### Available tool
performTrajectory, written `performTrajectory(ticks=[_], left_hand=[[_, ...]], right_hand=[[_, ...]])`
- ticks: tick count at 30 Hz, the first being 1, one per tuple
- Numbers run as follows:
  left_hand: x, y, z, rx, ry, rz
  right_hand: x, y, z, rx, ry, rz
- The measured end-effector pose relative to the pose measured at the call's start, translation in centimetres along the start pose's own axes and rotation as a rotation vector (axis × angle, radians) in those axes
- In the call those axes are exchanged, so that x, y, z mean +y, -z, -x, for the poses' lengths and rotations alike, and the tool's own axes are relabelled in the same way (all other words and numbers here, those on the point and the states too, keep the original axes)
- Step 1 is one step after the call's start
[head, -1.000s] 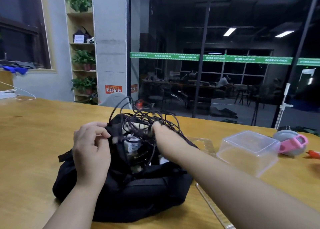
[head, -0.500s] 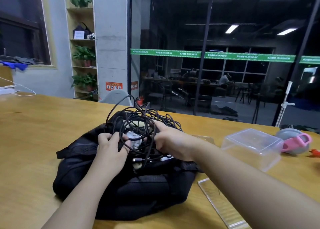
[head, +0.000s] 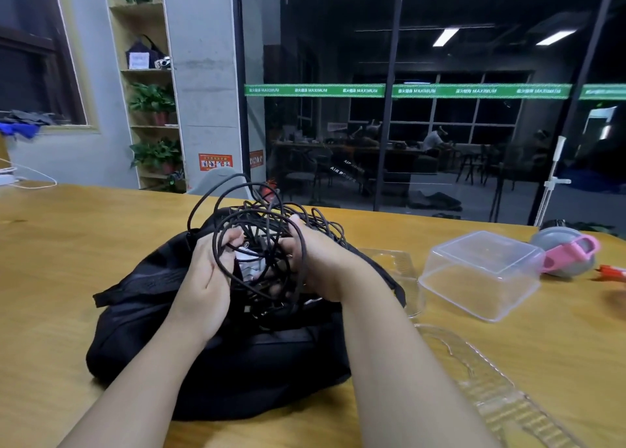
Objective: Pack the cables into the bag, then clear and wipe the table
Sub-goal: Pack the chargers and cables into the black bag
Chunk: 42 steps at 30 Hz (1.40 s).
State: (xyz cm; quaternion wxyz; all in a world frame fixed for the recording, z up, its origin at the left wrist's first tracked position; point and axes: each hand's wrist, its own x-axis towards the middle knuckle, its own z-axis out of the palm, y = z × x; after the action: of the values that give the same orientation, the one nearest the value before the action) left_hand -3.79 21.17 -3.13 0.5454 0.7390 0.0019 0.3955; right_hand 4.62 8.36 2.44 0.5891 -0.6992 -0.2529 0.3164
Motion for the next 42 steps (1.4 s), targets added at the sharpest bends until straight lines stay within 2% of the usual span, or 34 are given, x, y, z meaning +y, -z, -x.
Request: performTrajectory(ticks=[3, 7, 11, 14, 19, 22, 24, 28, 29, 30, 32, 34, 37, 39, 42], left_hand=[[-0.3, -0.1, -0.1, -0.052, 0.026, -0.049], [-1.0, -0.1, -0.6, -0.093, 0.022, -0.101], [-1.0, -0.1, -1.0, -0.116, 0.002, -0.163], [-1.1, 0.0, -0.7, -0.161, 0.017, -0.044], [-0.2, 0.2, 0.1, -0.249, -0.075, 0.054], [-0.1, 0.5, 0.0, -0.202, -0.067, 0.042], [0.1, 0.5, -0.2, -0.128, -0.059, -0.144], [0.0, 0.1, -0.3, -0.069, -0.021, -0.975], [0.0, 0.1, -0.2, -0.109, 0.021, -1.152], [-0.1, 0.2, -0.3, -0.165, 0.085, -1.271], [-0.4, 0.6, -0.3, -0.204, 0.143, -1.343], [-0.3, 1.1, -0.3, -0.152, 0.051, -1.245], [0.3, 1.6, -0.4, 0.014, -0.245, -0.966], [1.1, 1.6, -0.3, 0.118, -0.438, -0.831], [2.2, 1.3, 0.2, 0.316, -0.576, -0.732]], right_hand=[[0.1, 2.0, -0.4, -0.133, -0.101, -0.097], [-0.6, 2.4, 0.1, -0.231, -0.059, 0.068], [-1.1, 1.9, 0.8, -0.178, 0.03, 0.281], [-1.2, 2.0, 1.2, -0.155, 0.035, 0.314], [-1.6, 2.9, 2.2, -0.07, 0.088, 0.517], [-1.3, 3.3, 2.0, 0.045, 0.138, 0.391], [-1.0, 3.4, 1.5, 0.127, 0.158, 0.32], [-0.9, 3.3, 0.6, 0.262, 0.2, 0.263], [-0.9, 3.3, 0.4, 0.298, 0.205, 0.236], [-0.8, 3.3, 0.2, 0.339, 0.212, 0.222], [-0.7, 3.3, -0.3, 0.439, 0.229, 0.247], [-0.3, 3.3, -0.9, 0.557, 0.27, 0.339], [0.0, 2.7, -1.4, 0.698, 0.367, 0.444], [0.0, 1.9, -1.3, 0.711, 0.408, 0.569], [0.4, 0.3, -1.1, 0.608, 0.387, 0.88]])
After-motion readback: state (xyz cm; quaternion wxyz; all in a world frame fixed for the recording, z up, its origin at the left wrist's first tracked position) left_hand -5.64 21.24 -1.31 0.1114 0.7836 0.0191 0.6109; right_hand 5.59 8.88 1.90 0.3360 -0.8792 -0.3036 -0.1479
